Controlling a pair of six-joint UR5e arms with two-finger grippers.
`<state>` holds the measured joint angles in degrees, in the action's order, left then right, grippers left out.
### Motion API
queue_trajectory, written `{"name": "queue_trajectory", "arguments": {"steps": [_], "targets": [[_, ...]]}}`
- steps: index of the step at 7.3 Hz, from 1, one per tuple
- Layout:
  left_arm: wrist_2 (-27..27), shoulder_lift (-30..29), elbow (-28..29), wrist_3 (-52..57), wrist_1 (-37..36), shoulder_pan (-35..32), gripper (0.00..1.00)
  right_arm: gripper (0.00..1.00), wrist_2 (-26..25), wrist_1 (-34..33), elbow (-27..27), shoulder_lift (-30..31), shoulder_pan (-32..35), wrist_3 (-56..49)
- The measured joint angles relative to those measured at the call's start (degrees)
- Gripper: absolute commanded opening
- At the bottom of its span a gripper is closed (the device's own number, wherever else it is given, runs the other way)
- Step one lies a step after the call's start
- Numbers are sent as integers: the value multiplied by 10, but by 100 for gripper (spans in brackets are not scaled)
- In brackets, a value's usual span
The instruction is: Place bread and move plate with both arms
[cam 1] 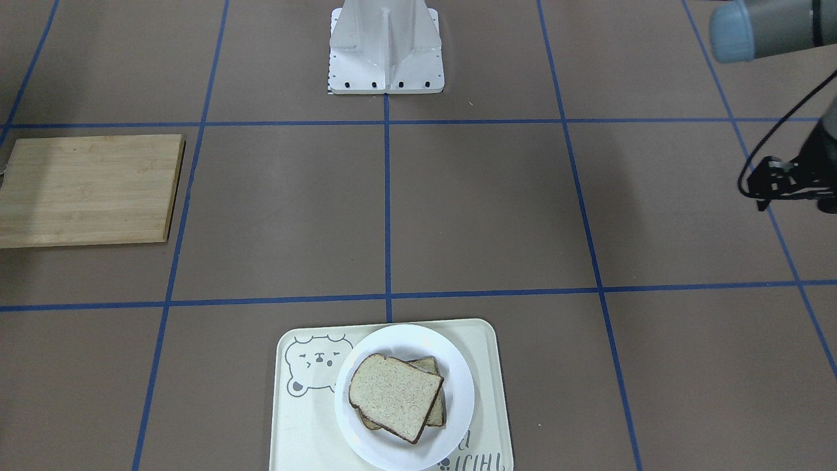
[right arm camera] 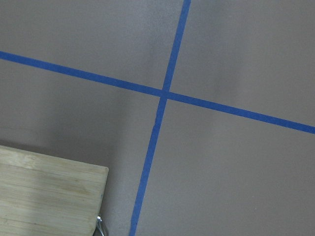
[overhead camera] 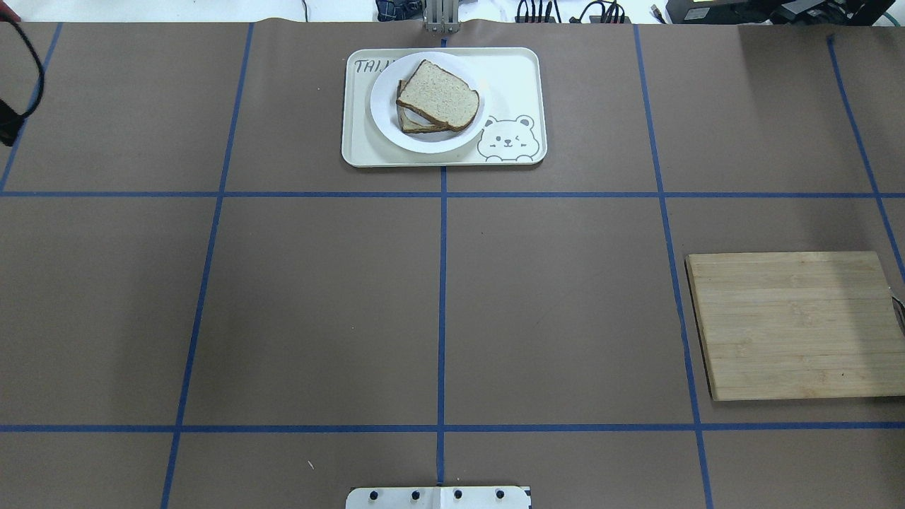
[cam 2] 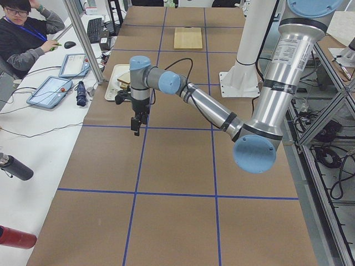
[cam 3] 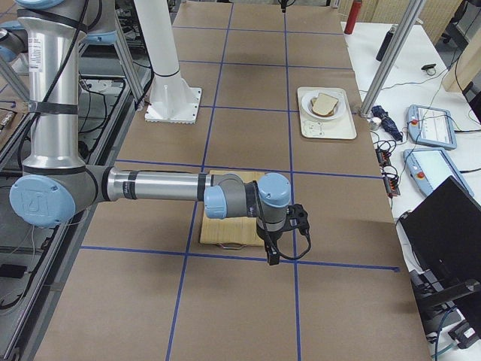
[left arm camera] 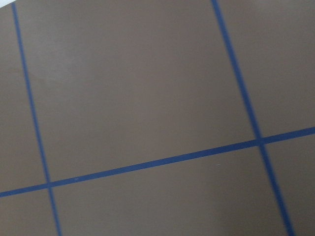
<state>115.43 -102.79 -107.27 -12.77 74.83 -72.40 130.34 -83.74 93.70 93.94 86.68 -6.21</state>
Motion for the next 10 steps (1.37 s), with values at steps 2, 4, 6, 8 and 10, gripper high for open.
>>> {"name": "queue_trajectory", "arguments": {"steps": [2, 4, 6, 8, 10], "targets": [[67, 104, 38, 31, 132, -68, 99, 100, 0, 0, 0, 0, 0, -1], [118, 193, 61, 38, 237, -94, 99, 100, 1, 0, 0, -1, 0, -1], [166, 232, 56, 26, 255, -114, 99, 100, 1, 0, 0, -2, 0, -1], [173, 239, 66, 17, 257, -152, 99, 100, 1, 0, 1, -3, 0, -1], [174, 240, 73, 15, 254, -162, 99, 100, 1, 0, 0, -4, 0, 0]]}}
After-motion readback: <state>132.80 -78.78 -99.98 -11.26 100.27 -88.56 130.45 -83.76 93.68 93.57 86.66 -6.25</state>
